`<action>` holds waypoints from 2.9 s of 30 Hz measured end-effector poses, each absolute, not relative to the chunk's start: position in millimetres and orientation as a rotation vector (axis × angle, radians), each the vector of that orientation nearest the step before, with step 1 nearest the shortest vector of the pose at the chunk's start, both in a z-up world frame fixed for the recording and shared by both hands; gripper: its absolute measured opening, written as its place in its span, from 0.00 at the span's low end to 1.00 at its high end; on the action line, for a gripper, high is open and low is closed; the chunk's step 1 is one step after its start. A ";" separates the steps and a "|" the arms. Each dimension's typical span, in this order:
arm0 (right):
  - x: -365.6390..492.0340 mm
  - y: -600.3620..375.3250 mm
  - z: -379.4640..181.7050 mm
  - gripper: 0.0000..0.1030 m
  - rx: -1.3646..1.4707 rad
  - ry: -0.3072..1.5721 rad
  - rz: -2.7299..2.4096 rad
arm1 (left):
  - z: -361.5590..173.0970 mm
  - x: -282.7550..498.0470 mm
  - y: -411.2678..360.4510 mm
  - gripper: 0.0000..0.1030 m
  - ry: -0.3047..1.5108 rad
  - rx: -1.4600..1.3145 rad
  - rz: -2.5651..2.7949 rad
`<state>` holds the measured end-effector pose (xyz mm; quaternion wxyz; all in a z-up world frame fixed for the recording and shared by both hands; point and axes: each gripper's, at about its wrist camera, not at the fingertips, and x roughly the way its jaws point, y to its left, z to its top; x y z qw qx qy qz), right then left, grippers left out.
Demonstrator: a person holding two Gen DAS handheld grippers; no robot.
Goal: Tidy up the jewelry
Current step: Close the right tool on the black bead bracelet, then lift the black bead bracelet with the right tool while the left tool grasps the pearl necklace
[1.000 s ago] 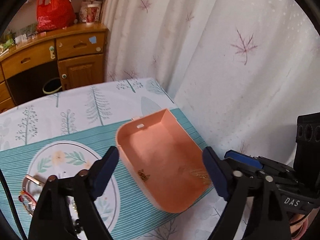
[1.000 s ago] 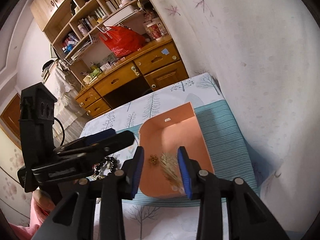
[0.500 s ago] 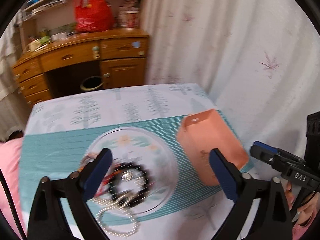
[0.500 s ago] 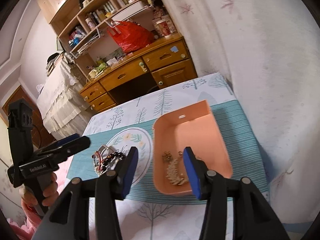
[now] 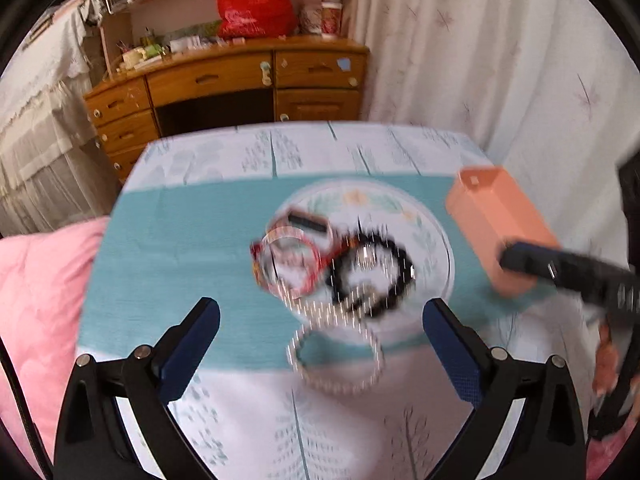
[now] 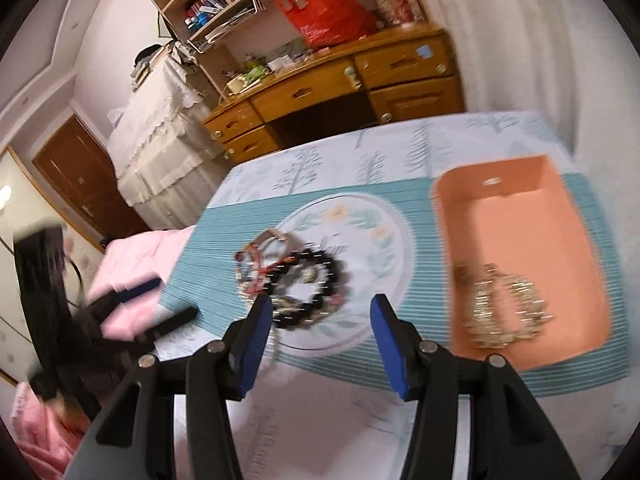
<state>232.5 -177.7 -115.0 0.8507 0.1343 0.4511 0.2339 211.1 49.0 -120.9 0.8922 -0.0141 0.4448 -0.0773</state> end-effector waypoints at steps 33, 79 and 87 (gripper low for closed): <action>302.9 -128.8 -188.3 0.15 0.265 1.155 0.476 | -190.9 163.8 8.9 0.50 0.861 0.275 -0.376; 227.4 -221.5 -39.0 0.15 0.440 0.770 0.739 | -134.6 213.7 13.0 0.05 1.060 -0.019 -0.637; 225.3 -224.8 -34.6 0.15 0.363 0.756 0.645 | -93.6 216.6 9.2 0.05 0.979 -0.072 -0.659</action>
